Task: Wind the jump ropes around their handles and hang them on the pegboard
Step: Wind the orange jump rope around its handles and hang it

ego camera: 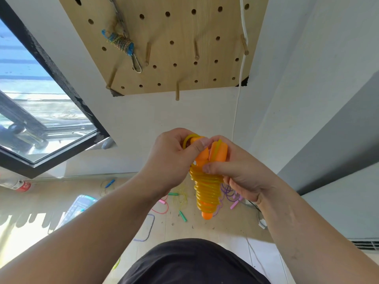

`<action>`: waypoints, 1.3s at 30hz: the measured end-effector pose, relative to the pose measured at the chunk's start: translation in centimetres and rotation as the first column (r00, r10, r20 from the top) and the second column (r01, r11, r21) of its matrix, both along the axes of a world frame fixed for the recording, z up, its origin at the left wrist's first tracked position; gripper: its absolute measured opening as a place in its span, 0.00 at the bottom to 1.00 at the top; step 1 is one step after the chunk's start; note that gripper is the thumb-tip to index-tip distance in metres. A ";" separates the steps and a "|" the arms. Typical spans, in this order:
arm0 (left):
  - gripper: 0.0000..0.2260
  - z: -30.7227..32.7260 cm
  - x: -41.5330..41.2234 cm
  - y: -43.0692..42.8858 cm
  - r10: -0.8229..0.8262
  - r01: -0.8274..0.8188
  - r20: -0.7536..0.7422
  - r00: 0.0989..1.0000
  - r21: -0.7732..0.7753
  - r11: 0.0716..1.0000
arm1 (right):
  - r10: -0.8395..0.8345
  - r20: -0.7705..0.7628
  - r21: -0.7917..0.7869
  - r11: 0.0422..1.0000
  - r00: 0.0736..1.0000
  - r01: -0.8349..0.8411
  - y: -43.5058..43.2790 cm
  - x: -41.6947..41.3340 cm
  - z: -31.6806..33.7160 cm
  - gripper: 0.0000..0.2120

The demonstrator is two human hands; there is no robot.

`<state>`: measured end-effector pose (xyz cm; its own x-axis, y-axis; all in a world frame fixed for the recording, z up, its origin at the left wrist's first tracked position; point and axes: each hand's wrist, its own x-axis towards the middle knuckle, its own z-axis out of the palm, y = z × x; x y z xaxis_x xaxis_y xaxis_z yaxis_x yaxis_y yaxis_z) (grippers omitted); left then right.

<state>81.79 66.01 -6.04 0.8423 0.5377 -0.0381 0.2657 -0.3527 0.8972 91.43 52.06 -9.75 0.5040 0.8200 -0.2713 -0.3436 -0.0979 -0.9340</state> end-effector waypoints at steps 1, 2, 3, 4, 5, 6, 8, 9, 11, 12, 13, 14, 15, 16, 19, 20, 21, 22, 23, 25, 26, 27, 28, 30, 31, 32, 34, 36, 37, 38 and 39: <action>0.08 0.0 0.1 0.0 0.003 -0.003 0.002 1.000 -0.006 1.000 | -0.002 -0.001 -0.001 1.000 1.000 0.002 0.0 0.1 0.0 0.33; 0.07 0.1 0.1 0.1 0.015 -0.015 0.013 1.000 -0.035 0.999 | -0.005 -0.016 0.017 1.000 1.000 0.005 0.1 0.2 0.1 0.32; 0.07 0.1 0.2 0.2 0.035 -0.032 0.037 0.999 -0.085 0.996 | -0.016 -0.042 0.049 0.999 0.999 0.018 0.1 0.3 0.3 0.31; 0.06 0.3 0.4 0.3 0.058 -0.048 0.070 0.996 -0.141 0.989 | -0.033 -0.066 0.088 0.995 0.997 0.039 0.2 0.3 0.4 0.29; 0.06 0.4 0.6 0.5 0.073 -0.054 0.104 0.992 -0.176 0.983 | -0.059 -0.078 0.127 0.990 0.995 0.069 0.3 0.2 0.5 0.27; 0.08 0.7 0.7 0.7 0.074 -0.049 0.129 0.989 -0.189 0.981 | -0.091 -0.081 0.161 0.982 0.993 0.103 0.4 0.1 0.4 0.27; 0.09 0.8 0.8 1.1 0.060 -0.023 0.160 0.985 -0.222 0.975 | -0.172 -0.090 0.210 0.959 0.981 0.187 0.8 -0.2 0.2 0.26; 0.07 0.7 0.8 1.3 0.059 -0.016 0.167 0.984 -0.251 0.968 | -0.218 -0.105 0.223 0.946 0.970 0.236 0.9 -0.3 0.1 0.26; 0.04 0.1 0.7 1.7 0.067 -0.026 0.150 0.986 -0.263 0.964 | -0.280 -0.117 0.221 0.928 0.953 0.300 1.0 -0.3 0.0 0.26; 0.04 -0.4 0.7 2.0 0.075 -0.040 0.133 0.988 -0.248 0.968 | -0.288 -0.090 0.206 0.931 0.953 0.301 1.0 -0.2 0.0 0.26; 0.04 -0.9 0.7 2.2 0.077 -0.048 0.116 0.990 -0.233 0.971 | -0.283 -0.046 0.185 0.940 0.958 0.287 1.1 0.0 0.0 0.25; 0.04 -1.2 0.8 2.3 0.069 -0.045 0.099 0.993 -0.230 0.972 | -0.276 0.003 0.162 0.949 0.961 0.272 1.3 0.1 0.0 0.23; 0.04 -1.4 0.8 2.3 0.054 -0.032 0.083 0.995 -0.238 0.971 | -0.277 0.049 0.141 0.953 0.960 0.268 1.6 0.1 0.1 0.20; 0.05 -1.4 0.9 2.4 0.037 -0.018 0.067 0.997 -0.262 0.965 | -0.286 0.098 0.121 0.954 0.953 0.274 1.9 0.1 0.2 0.18; 0.08 -1.6 0.9 3.0 -0.024 0.029 0.023 0.999 -0.238 0.971 | -0.292 0.261 0.077 0.957 0.920 0.281 3.0 0.3 0.5 0.20; 0.08 -1.6 0.8 3.4 -0.039 0.041 0.016 0.999 -0.208 0.977 | -0.286 0.298 0.079 0.958 0.911 0.275 3.3 0.4 0.5 0.19; 0.08 -1.6 0.7 3.9 -0.055 0.056 0.007 0.998 -0.169 0.984 | -0.274 0.330 0.081 0.962 0.903 0.262 3.7 0.5 0.5 0.18; 0.08 -1.7 0.6 4.5 -0.074 0.073 -0.008 0.997 -0.120 0.990 | -0.255 0.369 0.073 0.967 0.894 0.245 4.0 0.6 0.5 0.17; 0.08 -1.7 0.4 5.1 -0.088 0.086 -0.027 0.996 -0.065 0.994 | -0.230 0.410 0.058 0.972 0.883 0.226 4.4 0.7 0.5 0.16; 0.06 -1.8 0.1 6.1 -0.090 0.091 -0.045 0.995 0.032 0.995 | -0.198 0.466 0.051 0.979 0.863 0.197 5.6 0.6 0.4 0.10; 0.06 -1.8 0.1 6.6 -0.083 0.085 -0.042 0.996 0.058 0.995 | -0.199 0.473 0.061 0.979 0.858 0.193 6.3 0.5 0.3 0.06; 0.06 -1.9 0.0 7.2 -0.072 0.074 -0.036 0.997 0.064 0.995 | -0.200 0.475 0.070 0.979 0.857 0.190 7.2 0.3 0.3 0.02; 0.07 -2.0 0.0 7.8 -0.058 0.060 -0.029 0.998 0.050 0.997 | -0.208 0.491 0.074 0.978 0.846 0.197 8.0 0.1 0.2 0.03; 0.07 -2.2 -0.1 9.2 -0.035 0.035 -0.012 0.999 0.001 0.999 | -0.224 0.523 0.077 0.973 0.822 0.216 9.9 -0.5 -0.1 0.06; 0.07 -2.3 -0.1 10.0 -0.028 0.028 -0.012 1.000 -0.010 1.000 | -0.234 0.526 0.084 0.971 0.818 0.224 10.9 -0.7 -0.3 0.06; 0.07 -2.3 0.0 11.0 -0.025 0.025 -0.016 1.000 -0.009 1.000 | -0.245 0.526 0.092 0.968 0.815 0.232 11.9 -1.0 -0.4 0.07; 0.07 -2.4 0.0 13.1 -0.026 0.026 -0.031 0.999 -0.004 1.000 | -0.280 0.512 0.111 0.959 0.812 0.261 14.3 -1.3 -0.8 0.06; 0.09 -2.7 -0.1 15.8 -0.018 0.018 -0.029 0.999 -0.029 0.999 | -0.324 0.486 0.133 0.945 0.812 0.297 17.1 -1.7 -1.0 0.07; 0.10 -2.9 -0.2 17.2 -0.016 0.014 -0.028 0.999 -0.052 0.999 | -0.346 0.467 0.141 0.938 0.814 0.318 18.7 -1.8 -1.1 0.07; 0.10 -3.2 -0.3 18.6 -0.015 0.012 -0.030 0.999 -0.074 0.997 | -0.370 0.443 0.148 0.929 0.817 0.340 20.4 -1.9 -1.2 0.07; 0.09 -3.4 -0.4 20.0 -0.010 0.007 -0.034 0.999 -0.087 0.996 | -0.395 0.419 0.153 0.918 0.817 0.365 22.1 -1.8 -1.3 0.08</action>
